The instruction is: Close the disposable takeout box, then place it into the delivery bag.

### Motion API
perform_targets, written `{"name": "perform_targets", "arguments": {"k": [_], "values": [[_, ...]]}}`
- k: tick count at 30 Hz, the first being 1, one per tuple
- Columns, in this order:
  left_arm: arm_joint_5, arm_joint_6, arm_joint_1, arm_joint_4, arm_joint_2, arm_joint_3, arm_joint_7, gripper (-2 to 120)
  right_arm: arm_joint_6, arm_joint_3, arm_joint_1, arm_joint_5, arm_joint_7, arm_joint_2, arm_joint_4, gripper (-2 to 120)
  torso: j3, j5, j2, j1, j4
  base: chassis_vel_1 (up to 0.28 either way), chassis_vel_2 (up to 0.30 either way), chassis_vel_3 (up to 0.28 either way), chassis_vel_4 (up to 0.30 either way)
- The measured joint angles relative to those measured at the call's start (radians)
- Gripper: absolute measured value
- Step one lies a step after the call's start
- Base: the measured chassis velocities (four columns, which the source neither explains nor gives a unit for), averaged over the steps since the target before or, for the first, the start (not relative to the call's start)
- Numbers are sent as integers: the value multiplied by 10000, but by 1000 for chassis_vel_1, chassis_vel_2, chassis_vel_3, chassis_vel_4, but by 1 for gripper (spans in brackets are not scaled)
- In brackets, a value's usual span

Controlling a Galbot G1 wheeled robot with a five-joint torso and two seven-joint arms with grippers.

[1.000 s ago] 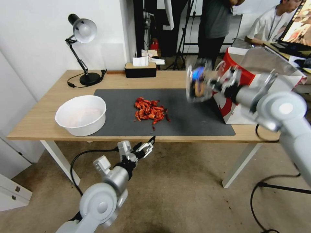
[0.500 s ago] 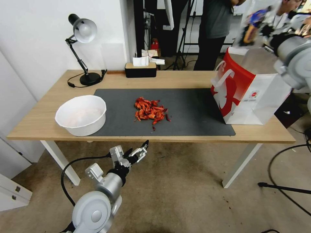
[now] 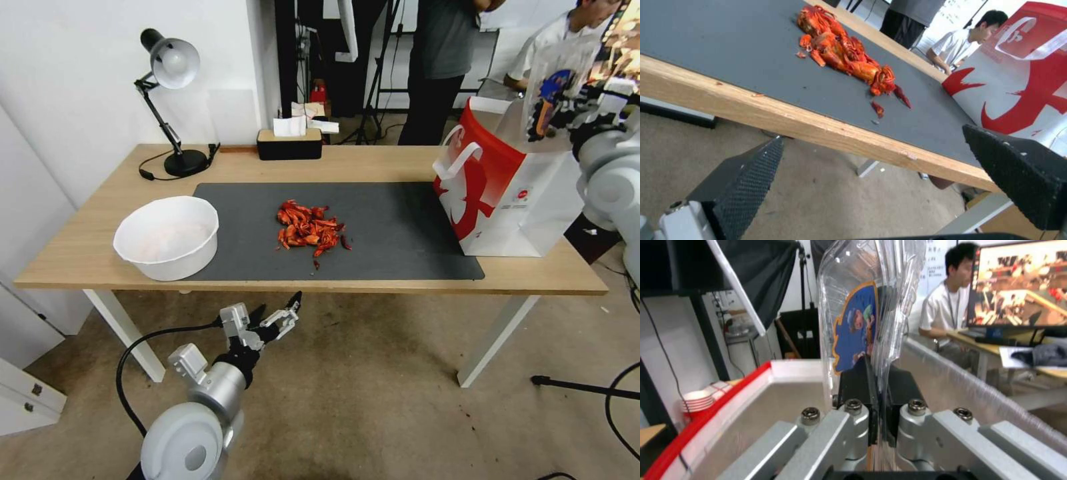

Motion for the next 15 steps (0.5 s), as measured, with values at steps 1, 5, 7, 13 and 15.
{"name": "perform_targets", "arguments": {"k": [1,5,7,13,15], "values": [[0,0,0,0,0,0,0,100,0,0,0,0,0,0,0,0,0,0,0,0,0,0,0,0,0],[163,-46,67,-8,-8,-27,45,100,5,31,-54,149,105,33,24,14,0,-2,0,0,2,0,0,0,0],[192,-51,63,-4,-23,-12,46,100,-8,35,-55,358,221,39,28,23,0,-1,0,1,0,0,0,0,0],[-60,-48,30,-7,9,-48,0,100,-80,116,-170,652,343,15,101,43,-1,-2,0,0,0,0,0,0,0],[-76,-46,15,-7,23,-67,-11,100,-94,129,-212,722,367,14,137,50,0,-2,0,0,0,0,0,0,0]]}}
